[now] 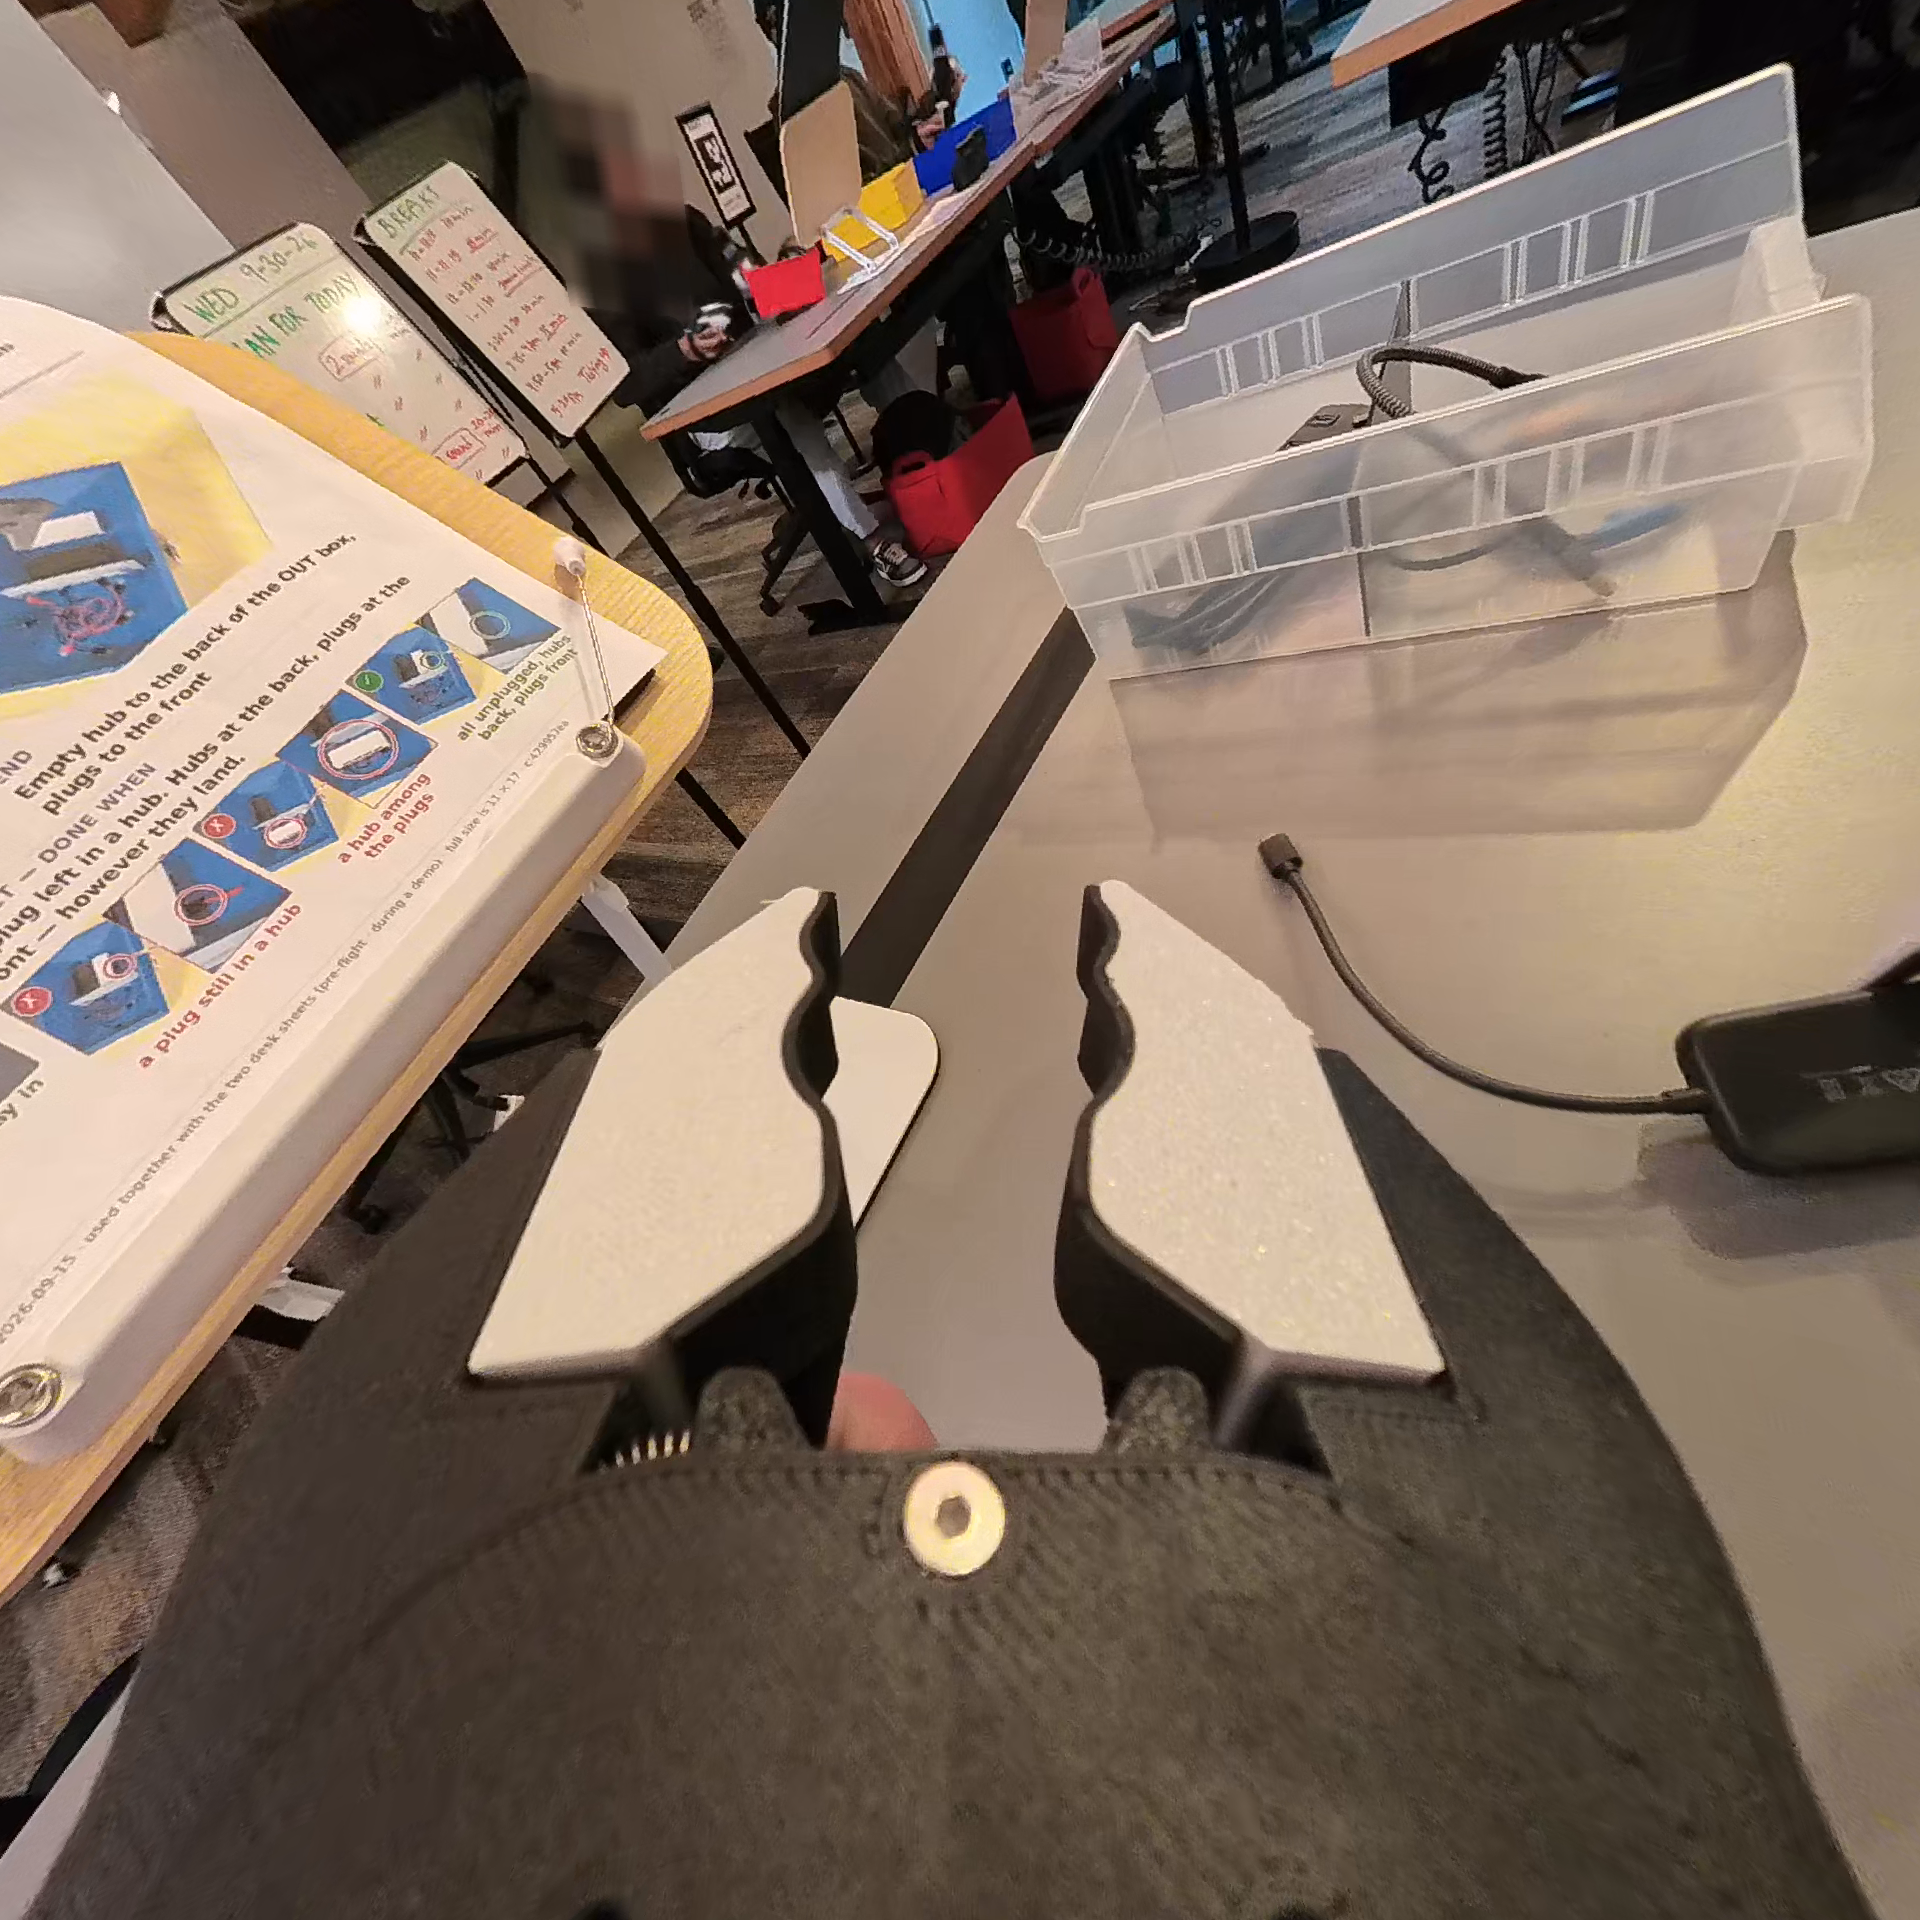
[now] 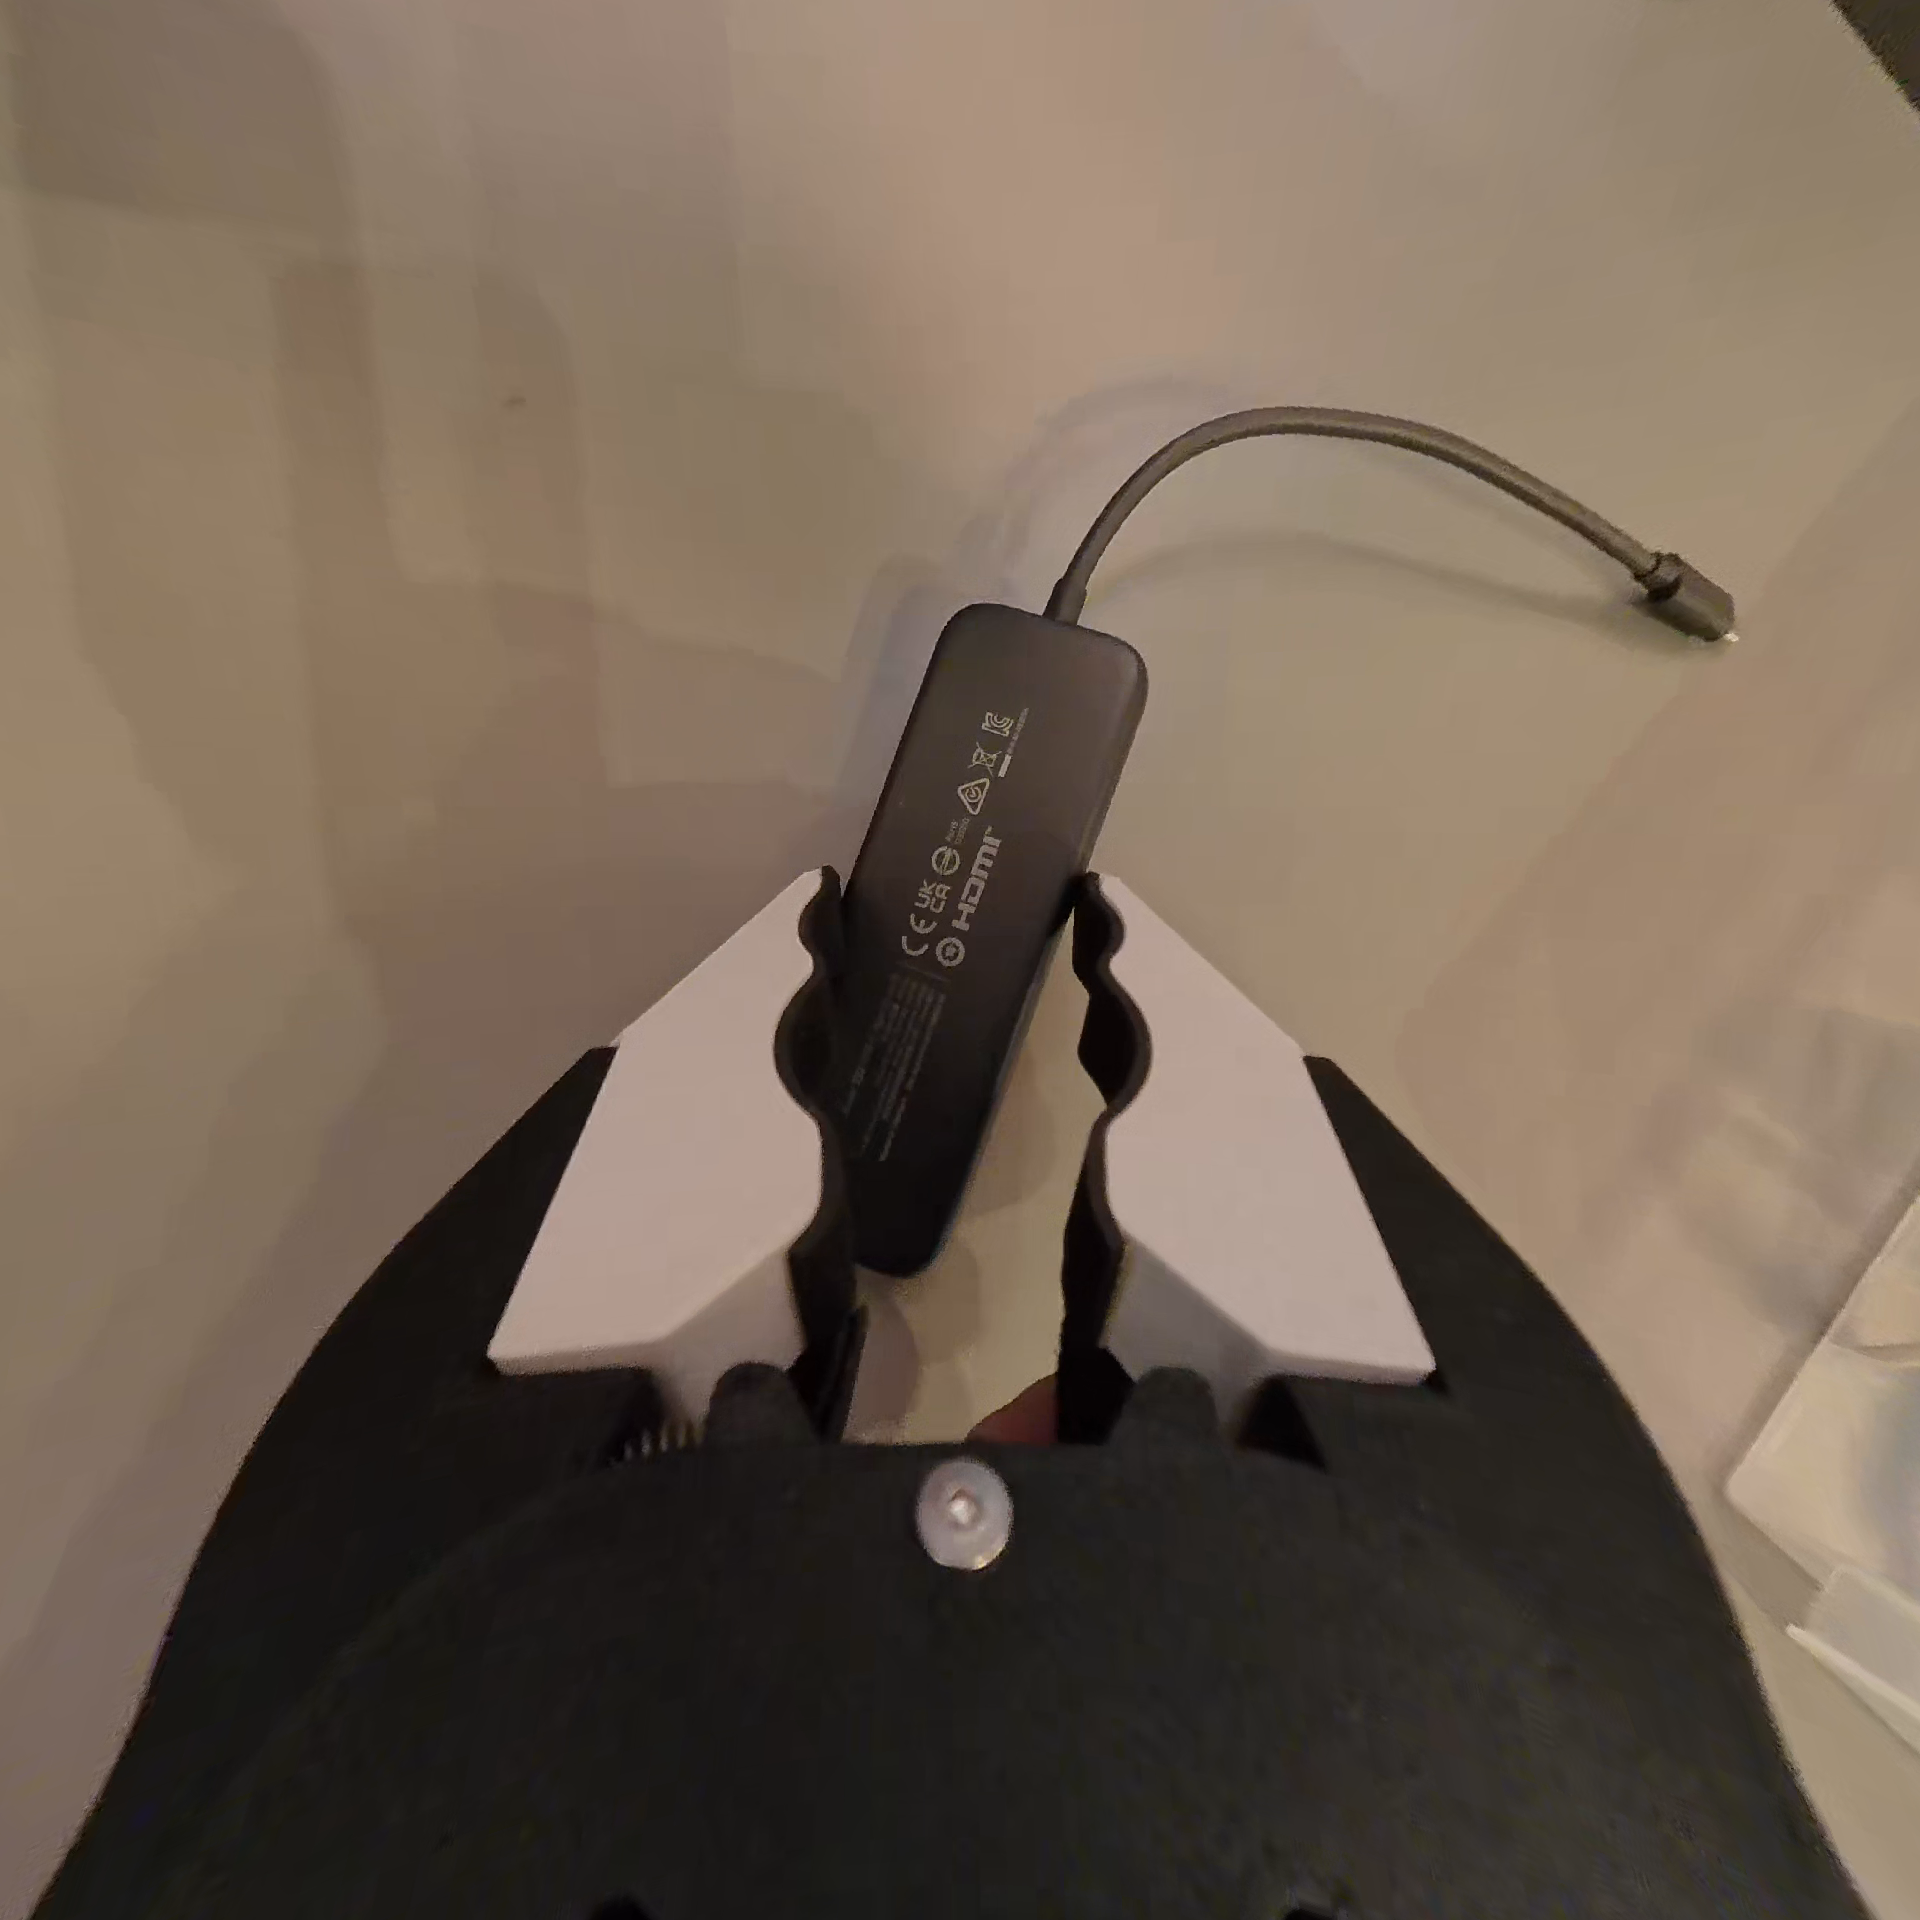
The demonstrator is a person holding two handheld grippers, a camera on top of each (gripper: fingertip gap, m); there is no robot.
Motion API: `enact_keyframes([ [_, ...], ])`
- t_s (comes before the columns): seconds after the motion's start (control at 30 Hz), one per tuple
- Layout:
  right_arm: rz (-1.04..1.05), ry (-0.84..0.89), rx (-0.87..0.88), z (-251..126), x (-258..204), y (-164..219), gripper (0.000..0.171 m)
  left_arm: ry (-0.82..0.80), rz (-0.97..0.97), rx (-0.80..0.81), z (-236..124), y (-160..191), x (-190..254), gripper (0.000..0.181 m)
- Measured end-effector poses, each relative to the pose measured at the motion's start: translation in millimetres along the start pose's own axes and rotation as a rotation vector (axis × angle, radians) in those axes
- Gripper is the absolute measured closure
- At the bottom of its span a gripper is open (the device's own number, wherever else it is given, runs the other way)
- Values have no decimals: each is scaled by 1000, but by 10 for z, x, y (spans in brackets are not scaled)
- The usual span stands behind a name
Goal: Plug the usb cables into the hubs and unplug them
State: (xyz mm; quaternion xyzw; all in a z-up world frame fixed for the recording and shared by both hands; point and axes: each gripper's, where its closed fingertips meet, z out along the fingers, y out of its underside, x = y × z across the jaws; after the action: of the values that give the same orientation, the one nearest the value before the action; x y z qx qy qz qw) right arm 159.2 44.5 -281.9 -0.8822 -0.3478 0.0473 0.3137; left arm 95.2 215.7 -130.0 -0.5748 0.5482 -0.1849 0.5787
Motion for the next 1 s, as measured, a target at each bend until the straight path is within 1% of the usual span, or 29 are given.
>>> enact_keyframes([
  [0.33,22,18,77,-154,280,-14,129,3,7,-18,41,61,19,137],
  [0.67,175,-72,291,-420,476,-185,129,7,11,-30,68,101,46,137],
  [0.8,233,-99,404,-617,609,-276,129,9,12,-34,81,120,57,137],
  [0.9,278,-111,502,-840,754,-371,129,10,13,-38,93,139,65,137],
  [1.0,285,-88,593,-1122,949,-477,129,12,14,-44,107,161,78,137],
])
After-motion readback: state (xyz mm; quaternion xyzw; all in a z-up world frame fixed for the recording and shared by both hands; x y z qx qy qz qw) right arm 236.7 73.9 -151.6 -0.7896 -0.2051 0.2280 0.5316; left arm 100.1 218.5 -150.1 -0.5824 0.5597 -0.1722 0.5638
